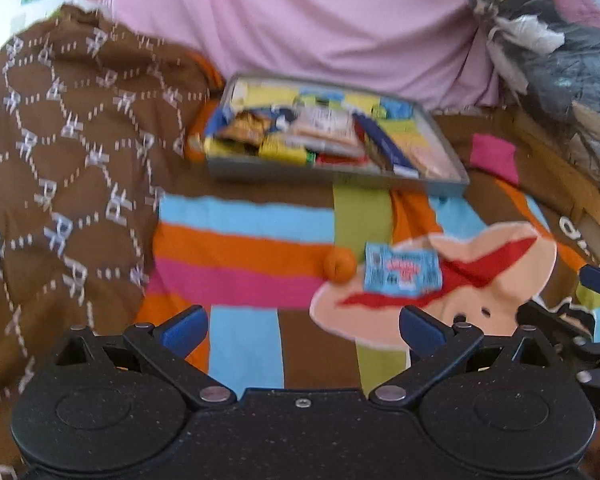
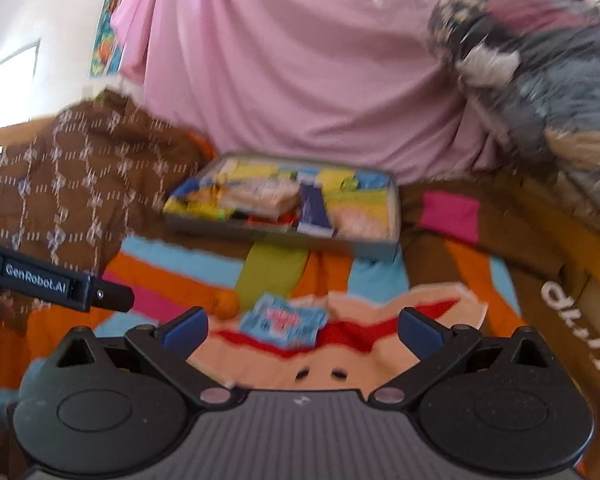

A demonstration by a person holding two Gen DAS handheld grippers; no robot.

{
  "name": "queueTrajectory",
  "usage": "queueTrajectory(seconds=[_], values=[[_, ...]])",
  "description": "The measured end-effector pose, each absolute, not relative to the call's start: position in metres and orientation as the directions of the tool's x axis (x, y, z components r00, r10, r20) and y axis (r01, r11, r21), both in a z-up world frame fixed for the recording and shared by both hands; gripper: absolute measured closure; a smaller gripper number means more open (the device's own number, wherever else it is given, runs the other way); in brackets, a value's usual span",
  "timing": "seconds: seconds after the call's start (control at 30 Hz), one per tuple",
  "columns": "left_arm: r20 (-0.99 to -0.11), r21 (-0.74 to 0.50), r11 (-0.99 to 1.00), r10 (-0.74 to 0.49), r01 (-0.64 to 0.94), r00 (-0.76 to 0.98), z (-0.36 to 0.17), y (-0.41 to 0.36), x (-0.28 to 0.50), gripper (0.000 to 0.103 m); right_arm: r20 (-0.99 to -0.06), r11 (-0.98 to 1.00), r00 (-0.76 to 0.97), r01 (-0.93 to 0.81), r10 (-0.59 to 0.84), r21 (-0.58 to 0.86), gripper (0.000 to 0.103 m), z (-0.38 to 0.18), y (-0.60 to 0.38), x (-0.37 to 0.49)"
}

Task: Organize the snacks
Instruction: 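Withdraw both tools from the tray back over the mandarin and candy packet, then close the left tool on the orange mandarin while the right tool grasps the blue candy packet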

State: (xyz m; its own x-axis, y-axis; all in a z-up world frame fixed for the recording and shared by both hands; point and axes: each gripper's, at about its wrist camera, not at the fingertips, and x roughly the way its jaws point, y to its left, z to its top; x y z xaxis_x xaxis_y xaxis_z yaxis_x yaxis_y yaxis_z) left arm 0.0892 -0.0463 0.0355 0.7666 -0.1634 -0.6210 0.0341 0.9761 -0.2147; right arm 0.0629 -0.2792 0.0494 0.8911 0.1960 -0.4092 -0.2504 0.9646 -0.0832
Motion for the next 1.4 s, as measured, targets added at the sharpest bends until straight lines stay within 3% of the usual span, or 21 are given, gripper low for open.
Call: queueTrajectory(seconds=[0.47, 0.87, 1.2, 1.4], values=[[-0.732, -0.193, 0.981, -0.127, -0.026, 0.669, 0.011, -0.044, 0.093, 0.002, -0.503, 0.952, 0.836, -0.295, 0.217, -0.079, 0.000, 0.022, -0.275, 0.071], [-0.757, -0.146, 0.989, -0.096, -0.024, 0.647, 0.005, -0.046, 0.095, 0.003, -0.536, 0.950, 0.806, -0.312, 0.253, -0.021, 0.000, 0.015, -0.277, 0.080], [-0.763, -0.018, 0.992, -0.093, 0.122, 0.639, 0.011, -0.058, 0.124, 0.004, -0.567, 0.960, 0.787, -0.280, 0.244, 0.025, 0.000, 0.005, -0.285, 0.093], [-0.762, 0.006, 0.982, -0.117, 0.187, 0.637, 0.010, -0.060, 0.146, 0.004, -0.560, 0.948, 0.791, -0.315, 0.245, -0.030, 0.000, 0.011, -0.283, 0.104]])
